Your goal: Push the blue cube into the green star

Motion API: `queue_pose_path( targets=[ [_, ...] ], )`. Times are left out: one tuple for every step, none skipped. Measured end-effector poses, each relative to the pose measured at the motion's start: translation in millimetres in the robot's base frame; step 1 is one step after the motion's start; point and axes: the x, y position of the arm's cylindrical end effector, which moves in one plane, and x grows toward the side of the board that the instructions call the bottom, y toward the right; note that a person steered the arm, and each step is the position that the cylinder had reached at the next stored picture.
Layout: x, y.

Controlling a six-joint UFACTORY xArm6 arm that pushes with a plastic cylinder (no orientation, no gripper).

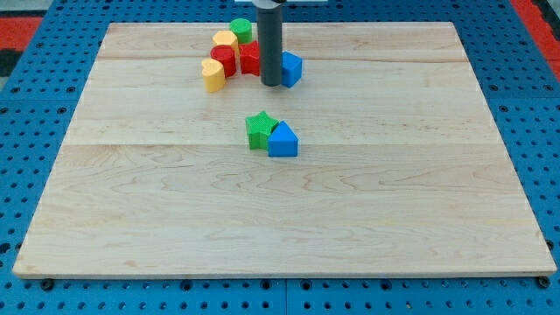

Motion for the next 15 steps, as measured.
queue_pose_path(
  targets=[
    [-10,13],
    [-20,22],
    [-25,23],
    [-28,27],
    [-28,27],
    [-28,25],
    [-33,22],
    [-36,19],
    [-57,29],
    [-85,49],
    [-109,80],
    [-111,103],
    [-110,118],
    [-85,121],
    [-69,93]
  ],
)
